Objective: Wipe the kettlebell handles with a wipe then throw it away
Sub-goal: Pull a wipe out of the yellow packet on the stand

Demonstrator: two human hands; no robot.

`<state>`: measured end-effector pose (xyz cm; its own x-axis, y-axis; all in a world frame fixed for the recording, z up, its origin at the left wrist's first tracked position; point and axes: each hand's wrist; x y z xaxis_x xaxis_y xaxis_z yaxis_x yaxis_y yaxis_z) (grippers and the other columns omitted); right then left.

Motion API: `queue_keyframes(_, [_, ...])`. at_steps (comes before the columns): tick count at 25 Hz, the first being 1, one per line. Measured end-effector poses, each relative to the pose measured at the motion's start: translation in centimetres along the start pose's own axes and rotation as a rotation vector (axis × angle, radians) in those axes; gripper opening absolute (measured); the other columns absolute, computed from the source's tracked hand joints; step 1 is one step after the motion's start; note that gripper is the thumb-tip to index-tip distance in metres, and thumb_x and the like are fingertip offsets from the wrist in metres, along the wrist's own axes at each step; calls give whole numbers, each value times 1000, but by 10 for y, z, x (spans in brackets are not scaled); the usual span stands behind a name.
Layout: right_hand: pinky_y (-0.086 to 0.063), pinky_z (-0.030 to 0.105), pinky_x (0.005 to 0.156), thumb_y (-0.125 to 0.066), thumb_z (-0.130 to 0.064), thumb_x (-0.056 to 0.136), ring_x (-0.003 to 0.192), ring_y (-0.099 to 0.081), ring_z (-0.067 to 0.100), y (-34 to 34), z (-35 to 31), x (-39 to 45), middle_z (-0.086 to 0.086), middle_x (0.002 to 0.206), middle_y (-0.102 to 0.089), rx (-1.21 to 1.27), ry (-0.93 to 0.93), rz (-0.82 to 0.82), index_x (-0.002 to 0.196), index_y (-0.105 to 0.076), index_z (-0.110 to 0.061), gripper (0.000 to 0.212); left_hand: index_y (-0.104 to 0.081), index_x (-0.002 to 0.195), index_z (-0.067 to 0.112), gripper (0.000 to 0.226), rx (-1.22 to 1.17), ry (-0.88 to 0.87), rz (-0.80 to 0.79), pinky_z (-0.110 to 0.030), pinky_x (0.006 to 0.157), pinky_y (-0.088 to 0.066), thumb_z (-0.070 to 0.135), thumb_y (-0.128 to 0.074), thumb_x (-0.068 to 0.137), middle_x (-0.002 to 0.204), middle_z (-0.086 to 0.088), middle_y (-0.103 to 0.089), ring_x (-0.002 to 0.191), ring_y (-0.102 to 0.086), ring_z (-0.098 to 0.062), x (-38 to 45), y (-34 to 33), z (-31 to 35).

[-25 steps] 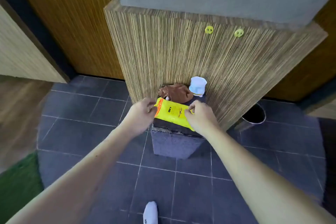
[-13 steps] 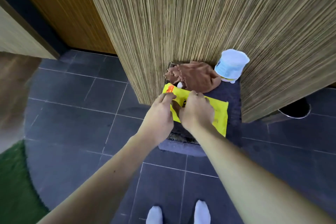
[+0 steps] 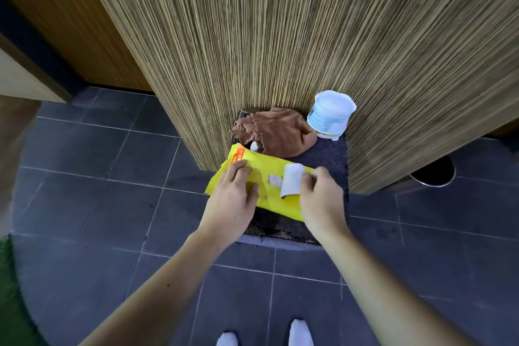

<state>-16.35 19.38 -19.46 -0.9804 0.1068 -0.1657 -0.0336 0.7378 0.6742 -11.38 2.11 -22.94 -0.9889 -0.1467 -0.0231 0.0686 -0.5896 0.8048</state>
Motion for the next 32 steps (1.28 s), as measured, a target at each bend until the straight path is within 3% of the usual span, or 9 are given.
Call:
queue_keyframes(7, [-32,30,66,-47,-26,104,81,-56,19,18,16,-5,-5,83,-62,169,-104,20,94,-58,-11,21,-71,113,21,28,63,-142,67,-44,94,-49,40,-70,92,130,-1,-58,115,-55,-29,11,-6,16])
queue_keyframes(11, [-30,29,65,-48,-26,103,76,-54,15,16,16,-5,-3,82,-62,186,-92,29,92,-58,-10,21,-75,96,18,5,23,-226,141,-47,90,-50,21,-72,94,109,1,-65,101,-55,-27,16,-8,21])
queue_keyframes(17, [-35,16,57,-48,-23,104,72,-53,5,18,16,-1,-8,76,-58,189,-74,34,88,-55,-10,22,-70,96,14,7,-189,-58,311,-36,82,-50,18,-65,100,96,6,-69,89,-60,-19,37,39,38])
queue_keyframes(21, [-30,26,60,-48,-26,103,77,-55,16,17,9,-4,-10,78,-59,170,-70,38,90,-57,-14,20,-64,100,15,12,-354,45,451,-23,69,-49,26,-59,103,81,10,-68,73,-64,-7,45,80,51])
queue_keyframes(24, [-36,17,56,-42,-37,105,70,-55,6,13,-7,-14,-10,74,-62,176,88,-118,88,-59,-20,29,-61,99,15,13,-413,93,456,-13,59,-42,26,-57,104,75,11,-62,66,-58,2,50,95,55])
queue_keyframes(26, [-43,18,79,-34,-48,105,97,-58,-3,1,-10,-22,-21,102,-67,8,286,-331,105,-63,-29,35,-62,100,14,14,-458,106,433,-17,62,-44,25,-57,104,77,10,-64,66,-58,1,50,96,54])
queue_keyframes(28, [-26,37,118,-29,-58,101,151,-18,13,-15,-2,-25,-12,162,-26,-458,453,-492,148,-39,-33,54,-63,100,15,13,-466,115,402,-22,66,-47,26,-57,103,78,9,-66,68,-59,-1,46,92,51])
queue_keyframes(30, [-6,44,125,-31,-59,100,154,14,22,-24,3,-25,-4,167,12,-704,473,-535,159,-8,-31,69,-62,98,17,12,-460,136,357,-22,63,-46,27,-57,103,75,8,-65,65,-58,-3,41,87,50])
queue_keyframes(32, [-2,45,125,-34,-58,100,153,17,23,-20,-4,-21,-1,167,16,-673,432,-577,159,-2,-30,73,-62,98,17,13,-449,141,315,-15,62,-44,28,-57,104,74,8,-65,67,-59,-1,36,83,53])
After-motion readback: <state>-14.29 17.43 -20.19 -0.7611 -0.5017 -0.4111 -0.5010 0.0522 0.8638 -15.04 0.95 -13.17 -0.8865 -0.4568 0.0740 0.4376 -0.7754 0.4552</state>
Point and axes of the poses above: each hand's wrist, its own x-axis towards the middle knuckle, its own y-axis out of the back of the hand, z = x × y
